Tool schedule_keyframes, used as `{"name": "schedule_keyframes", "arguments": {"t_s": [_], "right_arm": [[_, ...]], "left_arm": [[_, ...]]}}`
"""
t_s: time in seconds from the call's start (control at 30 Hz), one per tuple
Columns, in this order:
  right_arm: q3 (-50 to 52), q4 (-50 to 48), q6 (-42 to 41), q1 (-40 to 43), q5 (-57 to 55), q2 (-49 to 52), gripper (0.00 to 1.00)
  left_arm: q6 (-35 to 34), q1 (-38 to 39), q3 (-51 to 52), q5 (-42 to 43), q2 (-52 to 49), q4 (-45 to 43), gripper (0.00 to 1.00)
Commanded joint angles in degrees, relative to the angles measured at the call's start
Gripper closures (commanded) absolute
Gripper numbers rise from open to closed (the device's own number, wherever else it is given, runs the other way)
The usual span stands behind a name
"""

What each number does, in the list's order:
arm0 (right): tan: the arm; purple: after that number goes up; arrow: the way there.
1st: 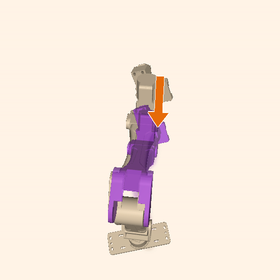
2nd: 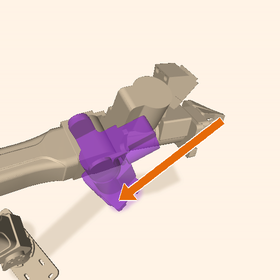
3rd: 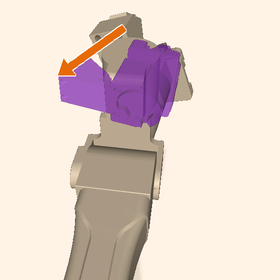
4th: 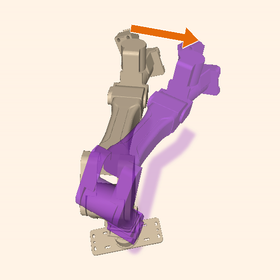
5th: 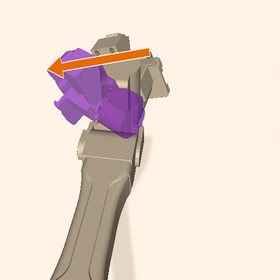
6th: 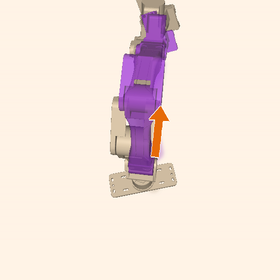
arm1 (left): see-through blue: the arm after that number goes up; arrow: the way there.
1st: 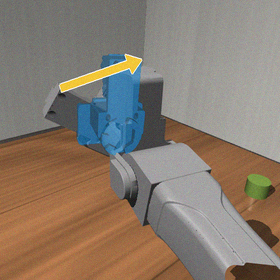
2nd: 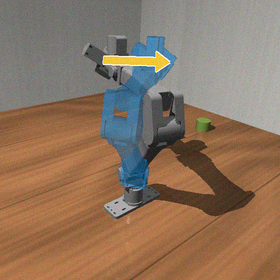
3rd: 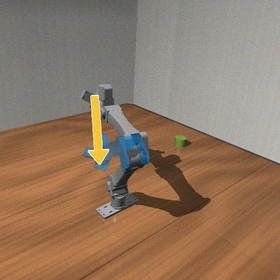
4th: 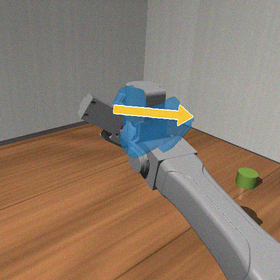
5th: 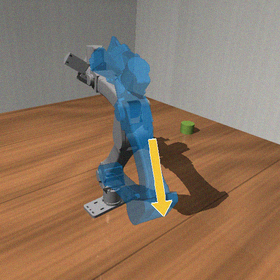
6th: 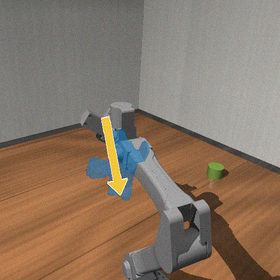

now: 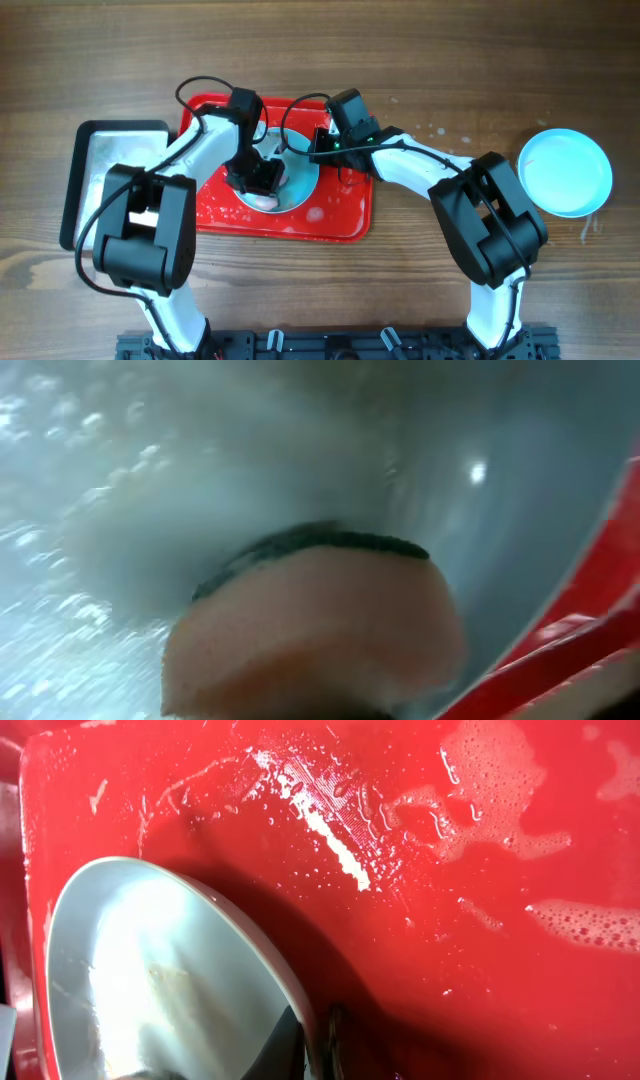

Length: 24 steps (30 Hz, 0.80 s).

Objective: Clean dirty plates on tray and stack at the side
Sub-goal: 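Keep scrubbing the plate rim with the sponge while the right gripper holds it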

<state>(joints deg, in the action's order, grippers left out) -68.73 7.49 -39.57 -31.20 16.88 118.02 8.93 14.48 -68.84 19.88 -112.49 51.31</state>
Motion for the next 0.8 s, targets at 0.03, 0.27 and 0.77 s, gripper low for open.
{"name": "schedule_keyframes", "arguments": {"t_s": [0.03, 0.27, 0.77], "right_arm": [[2.7, 2.0, -3.7, 0.4, -4.6, 3.5, 0.96], [2.7, 2.0, -3.7, 0.4, -4.6, 3.5, 0.96], [2.7, 1.7, -3.7, 0.4, -4.6, 3.5, 0.96]], "left_arm": [[-13.2, 2.3, 5.2, -1.0, -8.3, -13.2, 0.96], [-33.9, 2.3, 5.2, -31.5, -8.3, -30.5, 0.96], [-30.1, 2.6, 5.2, -45.0, -8.3, -19.5, 0.96]]}}
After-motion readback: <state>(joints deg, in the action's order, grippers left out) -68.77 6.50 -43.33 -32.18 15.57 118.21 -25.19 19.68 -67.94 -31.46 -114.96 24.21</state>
